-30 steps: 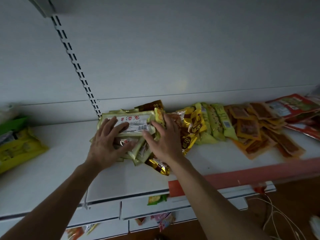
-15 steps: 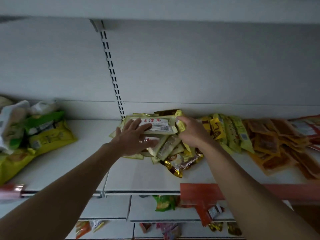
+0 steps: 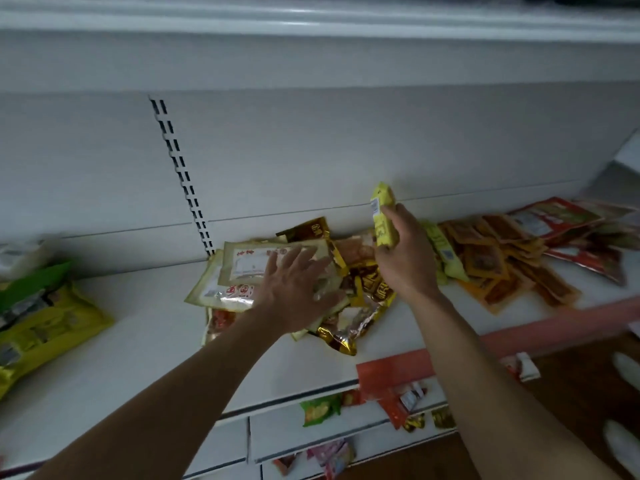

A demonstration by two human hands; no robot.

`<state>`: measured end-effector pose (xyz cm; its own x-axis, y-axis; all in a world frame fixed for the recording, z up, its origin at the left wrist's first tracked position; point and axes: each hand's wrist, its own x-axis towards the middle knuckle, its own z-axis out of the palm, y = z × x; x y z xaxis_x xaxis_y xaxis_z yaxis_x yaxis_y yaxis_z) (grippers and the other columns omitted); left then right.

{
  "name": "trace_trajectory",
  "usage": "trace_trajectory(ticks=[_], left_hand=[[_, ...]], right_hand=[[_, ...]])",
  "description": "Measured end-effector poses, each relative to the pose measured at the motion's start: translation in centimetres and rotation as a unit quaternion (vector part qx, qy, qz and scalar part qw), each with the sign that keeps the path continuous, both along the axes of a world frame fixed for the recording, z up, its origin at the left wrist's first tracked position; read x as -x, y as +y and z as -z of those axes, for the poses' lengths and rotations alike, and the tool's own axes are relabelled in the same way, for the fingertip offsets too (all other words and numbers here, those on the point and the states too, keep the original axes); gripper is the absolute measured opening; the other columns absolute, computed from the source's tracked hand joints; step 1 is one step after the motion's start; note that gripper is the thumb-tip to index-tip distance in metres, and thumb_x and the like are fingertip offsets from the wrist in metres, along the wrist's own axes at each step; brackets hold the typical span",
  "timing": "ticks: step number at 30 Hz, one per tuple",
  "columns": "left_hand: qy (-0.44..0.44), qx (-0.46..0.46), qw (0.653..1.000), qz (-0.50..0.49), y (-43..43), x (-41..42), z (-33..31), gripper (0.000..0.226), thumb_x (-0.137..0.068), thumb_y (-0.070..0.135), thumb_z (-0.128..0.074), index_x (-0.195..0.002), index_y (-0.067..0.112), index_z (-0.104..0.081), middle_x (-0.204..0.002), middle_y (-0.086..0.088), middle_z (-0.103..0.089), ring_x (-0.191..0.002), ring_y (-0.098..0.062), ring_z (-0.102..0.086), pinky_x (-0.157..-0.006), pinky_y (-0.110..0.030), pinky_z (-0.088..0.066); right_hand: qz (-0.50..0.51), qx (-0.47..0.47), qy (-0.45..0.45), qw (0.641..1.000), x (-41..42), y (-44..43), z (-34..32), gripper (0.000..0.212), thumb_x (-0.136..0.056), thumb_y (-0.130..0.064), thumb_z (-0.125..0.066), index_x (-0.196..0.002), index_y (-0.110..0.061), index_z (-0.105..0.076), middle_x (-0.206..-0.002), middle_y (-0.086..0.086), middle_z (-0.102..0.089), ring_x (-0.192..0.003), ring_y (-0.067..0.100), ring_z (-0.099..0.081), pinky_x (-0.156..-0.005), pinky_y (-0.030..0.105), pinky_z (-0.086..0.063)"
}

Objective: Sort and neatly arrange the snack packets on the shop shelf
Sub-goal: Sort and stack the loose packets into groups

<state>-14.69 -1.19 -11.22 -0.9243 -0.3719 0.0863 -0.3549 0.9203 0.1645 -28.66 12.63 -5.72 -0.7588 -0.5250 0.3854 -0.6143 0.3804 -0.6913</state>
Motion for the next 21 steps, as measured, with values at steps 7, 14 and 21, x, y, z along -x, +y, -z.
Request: trace_trajectory(ticks=[7, 14, 21], left_hand=[[0.000, 0.083, 0.997, -0.007, 0.5, 0.2, 3.1, 0.083, -0.084, 0.076, -0.003, -0.150, 0.033, -0.028, -0.161, 0.001, -0.023, -0.150, -0.024, -0.007, -0.119, -0.054, 0.003], [0.019, 0.091, 0.996, -0.014, 0.4, 0.2, 3.2, 0.078, -0.088, 0.074, -0.010, -0.147, 0.030, -0.036, -0.158, -0.002, -0.030, -0.149, -0.025, -0.014, -0.119, -0.054, 0.000], [-0.008, 0.087, 0.996, -0.013, 0.8, 0.7, 3.1, 0.081, -0.086, 0.077, -0.002, -0.149, 0.033, -0.029, -0.160, 0.000, -0.025, -0.150, -0.024, -0.009, -0.118, -0.051, 0.008]], right_hand=[[0.123, -0.111, 0.057, 0.985, 5.8, 4.4, 0.6, 0.051, -0.079, 0.002, -0.059, -0.129, -0.009, -0.060, -0.143, 0.012, -0.050, -0.129, 0.034, -0.042, -0.107, 0.037, -0.032], [0.227, -0.007, -0.060, 0.972, 2.2, 8.4, 4.9, 0.041, -0.087, -0.023, -0.068, -0.126, -0.016, -0.060, -0.144, 0.006, -0.041, -0.127, 0.030, -0.044, -0.093, 0.039, -0.045], [0.242, -0.074, -0.106, 0.961, 1.5, 8.1, 6.9, 0.054, -0.086, -0.050, -0.066, -0.128, -0.022, -0.048, -0.152, 0.007, -0.026, -0.131, 0.035, -0.039, -0.095, 0.053, -0.046]])
